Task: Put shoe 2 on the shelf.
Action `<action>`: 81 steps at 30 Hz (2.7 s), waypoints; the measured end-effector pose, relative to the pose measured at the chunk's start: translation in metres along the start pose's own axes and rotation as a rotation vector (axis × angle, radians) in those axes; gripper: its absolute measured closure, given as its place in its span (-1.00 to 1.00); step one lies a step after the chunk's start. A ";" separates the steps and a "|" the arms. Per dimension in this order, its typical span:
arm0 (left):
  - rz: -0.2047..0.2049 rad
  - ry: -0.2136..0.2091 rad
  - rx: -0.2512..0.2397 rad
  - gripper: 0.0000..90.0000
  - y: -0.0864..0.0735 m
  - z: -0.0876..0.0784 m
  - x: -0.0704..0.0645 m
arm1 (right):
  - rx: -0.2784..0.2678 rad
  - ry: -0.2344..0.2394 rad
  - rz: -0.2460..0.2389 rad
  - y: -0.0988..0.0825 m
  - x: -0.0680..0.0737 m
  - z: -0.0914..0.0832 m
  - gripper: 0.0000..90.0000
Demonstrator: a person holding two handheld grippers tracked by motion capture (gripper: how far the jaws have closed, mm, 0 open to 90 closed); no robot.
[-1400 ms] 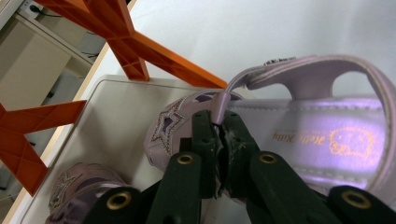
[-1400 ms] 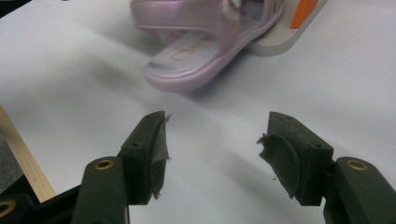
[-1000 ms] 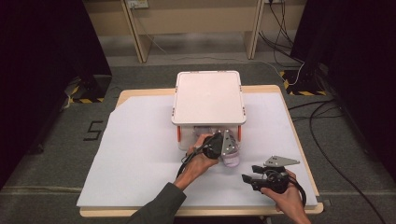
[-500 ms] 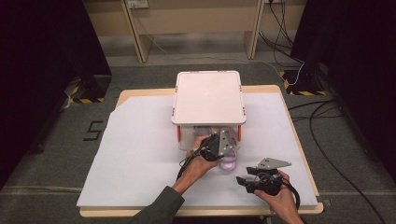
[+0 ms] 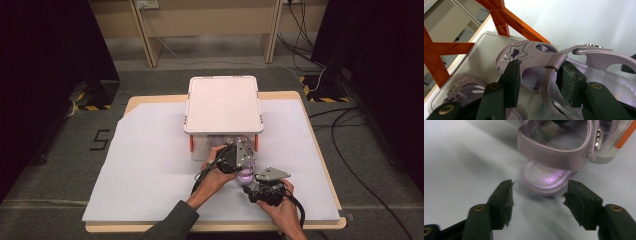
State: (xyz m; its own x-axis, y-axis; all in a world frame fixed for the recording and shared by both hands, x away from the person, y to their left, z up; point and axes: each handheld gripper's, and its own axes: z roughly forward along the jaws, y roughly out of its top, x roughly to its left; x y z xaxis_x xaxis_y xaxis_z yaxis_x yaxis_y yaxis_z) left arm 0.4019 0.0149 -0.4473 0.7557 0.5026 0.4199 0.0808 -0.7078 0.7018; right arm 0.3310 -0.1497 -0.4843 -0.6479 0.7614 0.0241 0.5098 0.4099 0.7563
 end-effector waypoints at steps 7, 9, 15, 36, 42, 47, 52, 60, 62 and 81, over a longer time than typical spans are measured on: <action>-0.086 0.003 -0.015 -0.19 0.003 -0.011 -0.001 | -0.012 -0.046 -0.030 0.002 -0.008 0.000 0.19; -0.097 -0.011 -0.027 -0.20 0.003 -0.017 -0.001 | -0.016 -0.051 -0.031 0.002 -0.010 0.000 0.21; -0.119 -0.036 -0.055 -0.29 -0.003 -0.047 0.000 | -0.007 -0.025 -0.011 0.001 -0.009 0.000 -0.01; -0.385 0.036 -0.037 -0.39 -0.146 -0.156 0.010 | 0.000 -0.023 -0.028 0.007 -0.011 0.009 0.17; -0.415 0.027 0.010 -0.39 -0.172 -0.170 -0.001 | -0.052 -0.060 0.016 0.017 -0.022 0.011 0.24; -0.423 0.028 0.020 -0.39 -0.176 -0.173 -0.003 | -0.087 -0.018 0.098 0.022 -0.029 0.011 0.13; -0.423 0.018 0.029 -0.39 -0.177 -0.170 -0.006 | -0.051 0.016 0.078 0.019 -0.018 0.011 -0.01; -0.420 0.015 0.032 -0.39 -0.179 -0.170 -0.007 | -0.032 -0.005 0.057 0.016 -0.015 0.018 -0.04; -0.423 0.012 0.032 -0.39 -0.179 -0.169 -0.007 | -0.037 -0.009 0.043 0.018 -0.013 0.018 -0.03; -0.413 0.008 0.045 -0.40 -0.182 -0.167 -0.007 | -0.086 -0.055 0.066 0.048 -0.033 0.052 0.07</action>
State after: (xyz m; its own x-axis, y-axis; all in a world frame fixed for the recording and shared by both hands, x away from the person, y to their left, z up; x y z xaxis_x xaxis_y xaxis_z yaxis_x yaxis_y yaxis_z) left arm 0.2734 0.2230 -0.4816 0.6487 0.7526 0.1131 0.4046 -0.4669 0.7863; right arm 0.4065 -0.1290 -0.4832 -0.5812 0.8127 0.0416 0.4983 0.3151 0.8077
